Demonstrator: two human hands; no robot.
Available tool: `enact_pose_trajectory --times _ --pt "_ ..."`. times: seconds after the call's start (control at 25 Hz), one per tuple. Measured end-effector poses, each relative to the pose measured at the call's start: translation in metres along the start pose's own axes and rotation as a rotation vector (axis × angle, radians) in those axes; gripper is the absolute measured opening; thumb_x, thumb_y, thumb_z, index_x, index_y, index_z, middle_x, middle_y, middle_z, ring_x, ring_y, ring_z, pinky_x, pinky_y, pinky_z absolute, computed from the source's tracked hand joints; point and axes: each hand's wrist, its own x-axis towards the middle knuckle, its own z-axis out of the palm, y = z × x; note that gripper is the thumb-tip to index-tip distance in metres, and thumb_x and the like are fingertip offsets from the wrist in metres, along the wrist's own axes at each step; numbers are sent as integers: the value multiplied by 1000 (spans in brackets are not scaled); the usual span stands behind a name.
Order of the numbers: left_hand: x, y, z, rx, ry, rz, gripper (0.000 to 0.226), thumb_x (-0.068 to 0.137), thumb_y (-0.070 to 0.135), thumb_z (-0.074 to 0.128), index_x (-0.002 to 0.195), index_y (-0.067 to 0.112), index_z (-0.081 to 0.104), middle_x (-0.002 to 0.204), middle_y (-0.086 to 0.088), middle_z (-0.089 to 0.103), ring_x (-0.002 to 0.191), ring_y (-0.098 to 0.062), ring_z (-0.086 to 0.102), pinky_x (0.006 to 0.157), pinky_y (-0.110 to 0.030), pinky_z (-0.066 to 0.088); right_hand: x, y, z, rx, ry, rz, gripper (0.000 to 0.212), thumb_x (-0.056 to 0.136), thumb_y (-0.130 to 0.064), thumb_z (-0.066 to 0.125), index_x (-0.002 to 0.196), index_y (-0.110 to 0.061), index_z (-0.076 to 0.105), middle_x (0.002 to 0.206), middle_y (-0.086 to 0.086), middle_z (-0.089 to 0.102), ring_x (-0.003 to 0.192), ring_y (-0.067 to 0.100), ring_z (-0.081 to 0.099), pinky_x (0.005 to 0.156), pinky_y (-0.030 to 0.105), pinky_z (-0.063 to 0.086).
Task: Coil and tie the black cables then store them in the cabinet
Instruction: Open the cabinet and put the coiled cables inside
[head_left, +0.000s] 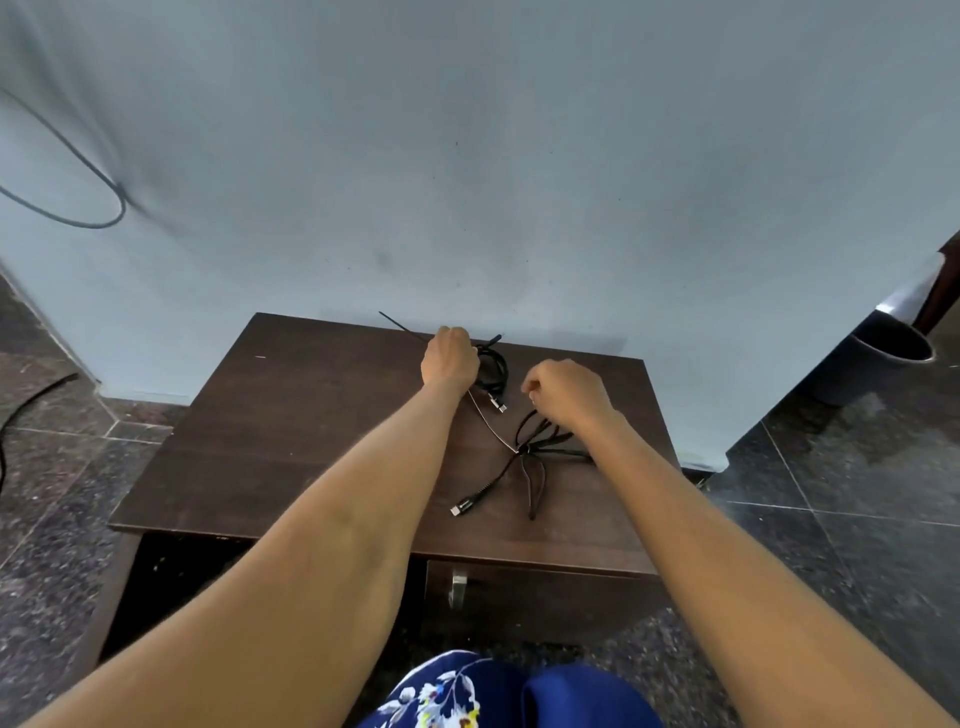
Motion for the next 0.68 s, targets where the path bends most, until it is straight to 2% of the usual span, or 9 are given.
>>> enact_pose_trajectory --times 0.08,0.2,0.28,0.4,0.56,0.68 --pt "5 1 3 89 -44 19 23 93 8 50 112 -3 57 123 -18 54 113 -36 54 86 -39 45 7 -1 -3 -116 -107 15 27 90 -9 54 108 -22 69 119 5 64 110 27 60 88 35 47" --pt "10 -2 9 188 -85 28 23 88 0 52 111 -1 57 119 -19 59 111 -36 57 80 -37 47 15 -1 -3 -56 -410 42 31 85 -12 64 110 -30 67 128 2 59 117 25 57 98 36 46" --pt "11 -5 9 196 -90 29 24 88 -2 51 111 0 57 118 -19 60 110 -36 58 77 -36 46 15 0 -6 4 -558 10 36 83 -13 68 115 -29 65 129 3 59 118 24 56 104 39 43" --pt "8 -7 7 193 -86 28 25 87 -3 48 110 0 56 117 -18 60 107 -35 59 72 -35 43 13 0 -9 -32 -712 -42 45 83 -11 68 124 -27 60 128 5 60 118 21 57 107 39 42" --pt "-2 -17 5 197 -93 40 31 86 -4 46 115 4 54 119 -17 57 108 -36 57 71 -35 41 6 -2 0 -109 -741 -76 53 83 -9 68 131 -25 52 132 1 53 123 23 51 106 38 41" --pt "-8 -26 -1 174 -115 23 32 87 -3 45 115 5 56 117 -16 59 106 -35 58 70 -36 42 0 -1 -4 38 -597 -109 38 87 -20 65 124 -24 58 126 2 56 120 21 53 103 36 41"
